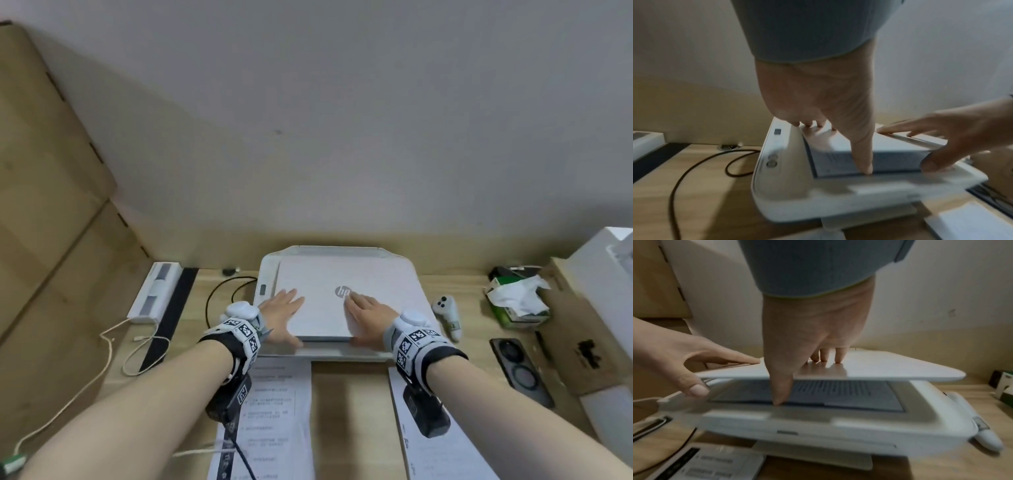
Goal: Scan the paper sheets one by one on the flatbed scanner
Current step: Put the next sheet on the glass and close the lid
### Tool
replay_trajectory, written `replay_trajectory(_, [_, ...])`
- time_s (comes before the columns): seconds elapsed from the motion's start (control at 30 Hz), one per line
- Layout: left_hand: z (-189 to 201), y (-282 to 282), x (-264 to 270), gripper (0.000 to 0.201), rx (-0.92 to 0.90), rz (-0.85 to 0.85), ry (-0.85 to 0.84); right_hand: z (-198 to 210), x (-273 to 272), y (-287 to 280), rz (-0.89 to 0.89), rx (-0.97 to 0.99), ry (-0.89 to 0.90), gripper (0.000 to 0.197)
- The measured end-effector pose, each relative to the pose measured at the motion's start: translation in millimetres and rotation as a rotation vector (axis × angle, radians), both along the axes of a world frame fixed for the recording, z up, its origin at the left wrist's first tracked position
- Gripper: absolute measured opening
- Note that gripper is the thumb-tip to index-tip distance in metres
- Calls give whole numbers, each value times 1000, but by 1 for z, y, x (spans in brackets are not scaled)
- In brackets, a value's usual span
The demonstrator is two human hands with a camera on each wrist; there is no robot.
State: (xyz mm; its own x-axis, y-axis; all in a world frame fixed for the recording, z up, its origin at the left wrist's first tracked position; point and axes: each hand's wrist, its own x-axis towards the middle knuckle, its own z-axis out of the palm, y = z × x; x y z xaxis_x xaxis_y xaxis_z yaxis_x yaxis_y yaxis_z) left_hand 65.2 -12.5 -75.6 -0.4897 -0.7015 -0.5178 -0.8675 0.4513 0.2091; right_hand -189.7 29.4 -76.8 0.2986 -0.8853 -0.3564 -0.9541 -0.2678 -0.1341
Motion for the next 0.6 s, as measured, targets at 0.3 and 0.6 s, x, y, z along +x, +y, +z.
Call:
replay_trajectory(0.3, [-29,18,14,64,-37,172,180,-39,3,2,-16,-114,-70,45])
replay_trajectory(0.6, [-51,40,54,62,-111,824,518,-56,50,-29,27,-241,-218,45])
